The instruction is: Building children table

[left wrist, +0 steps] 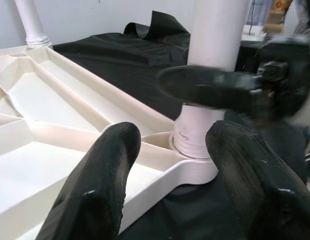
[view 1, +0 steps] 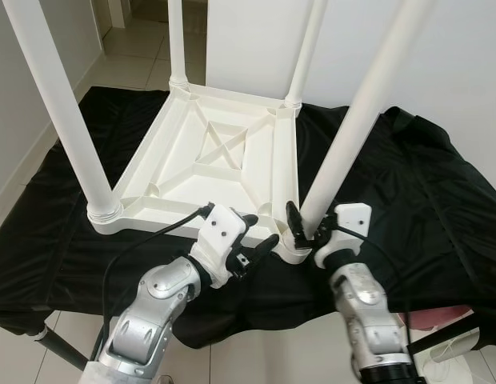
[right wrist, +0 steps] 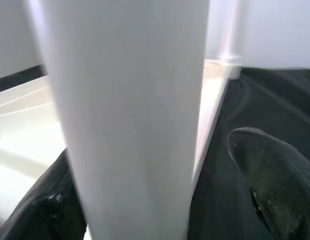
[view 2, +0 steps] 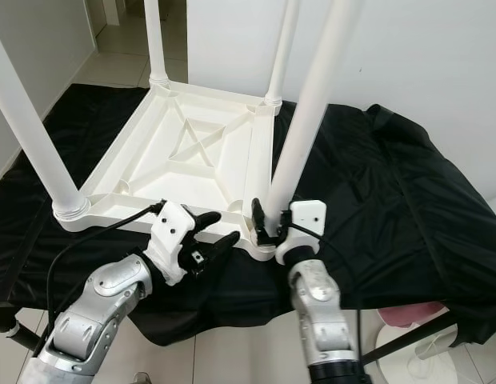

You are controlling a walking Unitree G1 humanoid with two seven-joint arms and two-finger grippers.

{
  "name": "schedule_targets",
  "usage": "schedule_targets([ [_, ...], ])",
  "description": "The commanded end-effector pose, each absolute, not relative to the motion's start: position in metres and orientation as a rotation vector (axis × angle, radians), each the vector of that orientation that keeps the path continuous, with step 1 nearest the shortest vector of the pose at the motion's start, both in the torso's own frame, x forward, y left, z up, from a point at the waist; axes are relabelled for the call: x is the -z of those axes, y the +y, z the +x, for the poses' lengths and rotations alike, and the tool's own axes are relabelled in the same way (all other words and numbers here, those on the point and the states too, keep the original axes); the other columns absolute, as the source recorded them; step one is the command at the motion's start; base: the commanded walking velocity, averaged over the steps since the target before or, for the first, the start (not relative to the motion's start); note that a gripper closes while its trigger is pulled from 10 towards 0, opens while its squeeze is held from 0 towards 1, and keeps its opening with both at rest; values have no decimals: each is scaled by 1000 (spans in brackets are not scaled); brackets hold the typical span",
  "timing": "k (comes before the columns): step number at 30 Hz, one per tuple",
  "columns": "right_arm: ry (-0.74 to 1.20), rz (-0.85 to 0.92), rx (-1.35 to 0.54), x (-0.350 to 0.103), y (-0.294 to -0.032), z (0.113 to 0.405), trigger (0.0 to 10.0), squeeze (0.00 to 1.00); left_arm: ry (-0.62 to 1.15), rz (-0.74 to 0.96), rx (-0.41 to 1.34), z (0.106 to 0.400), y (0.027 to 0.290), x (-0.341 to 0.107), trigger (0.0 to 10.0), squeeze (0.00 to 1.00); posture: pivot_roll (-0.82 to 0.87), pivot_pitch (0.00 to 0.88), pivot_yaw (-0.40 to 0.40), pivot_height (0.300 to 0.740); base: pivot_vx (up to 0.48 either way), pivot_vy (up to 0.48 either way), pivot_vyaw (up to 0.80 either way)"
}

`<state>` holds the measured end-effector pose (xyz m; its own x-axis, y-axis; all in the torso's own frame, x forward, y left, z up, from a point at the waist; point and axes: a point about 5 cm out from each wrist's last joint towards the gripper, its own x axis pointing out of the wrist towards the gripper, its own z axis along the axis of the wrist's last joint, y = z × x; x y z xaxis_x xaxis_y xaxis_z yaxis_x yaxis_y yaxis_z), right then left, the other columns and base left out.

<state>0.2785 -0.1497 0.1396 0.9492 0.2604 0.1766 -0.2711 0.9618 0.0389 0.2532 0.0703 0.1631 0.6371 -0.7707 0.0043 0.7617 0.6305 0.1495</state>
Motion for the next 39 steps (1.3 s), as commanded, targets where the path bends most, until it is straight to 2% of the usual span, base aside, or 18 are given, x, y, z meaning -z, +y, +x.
schedule_targets([
  [1,-175,78,-278,-139,-160,277,10000,1000,-60,158,900,253,66,-159,10000,0,42,4,-92,740,0,0,0],
  [2,-160,77,-341,-137,-161,278,10000,0,-75,169,898,253,66,-160,10000,0,45,2,-95,740,0,0,0],
  [5,-150,33,-469,-135,-161,281,10000,0,-88,175,911,252,66,-160,10000,0,48,0,-100,740,0,0,0],
  [17,-89,-62,-676,-131,-175,297,10000,0,-77,203,909,248,63,-155,10000,0,66,11,-113,740,0,0,0],
  [18,-86,-71,-695,-133,-175,302,9098,0,-75,205,907,248,61,-154,10000,0,66,13,-110,740,0,0,0],
  [20,-83,-76,-707,-134,-175,306,9098,0,-74,207,906,249,60,-153,10000,0,68,14,-106,740,0,0,0],
  [21,-83,-85,-727,-135,-174,309,4314,0,-82,212,904,250,58,-155,10000,0,71,19,-103,740,0,0,0],
  [22,-82,-87,-734,-136,-174,312,2118,0,-90,215,909,251,56,-157,10000,0,74,21,-104,740,0,0,0],
  [23,-82,-87,-734,-136,-174,312,2118,0,-90,215,909,251,56,-157,10000,0,74,21,-104,740,0,0,0],
  [24,-81,-87,-742,-135,-174,314,0,0,-96,219,912,251,56,-158,10000,0,75,24,-103,740,0,0,0],
  [33,-72,-51,-773,-129,-174,310,0,0,-86,237,878,253,63,-156,10000,0,78,43,-111,740,0,0,0],
  [34,-73,-45,-769,-128,-174,309,3451,0,-88,232,880,252,62,-156,10000,0,75,50,-110,740,0,0,0],
  [37,-75,-40,-765,-128,-174,308,3451,0,-90,227,881,252,61,-157,10000,0,73,53,-111,740,0,0,0],
  [38,-88,-18,-741,-131,-173,308,10000,0,-90,226,881,252,61,-157,10000,0,67,59,-112,740,0,0,0],
  [39,-99,2,-714,-133,-171,308,10000,0,-90,227,881,252,61,-157,10000,0,64,63,-113,740,0,0,0],
])
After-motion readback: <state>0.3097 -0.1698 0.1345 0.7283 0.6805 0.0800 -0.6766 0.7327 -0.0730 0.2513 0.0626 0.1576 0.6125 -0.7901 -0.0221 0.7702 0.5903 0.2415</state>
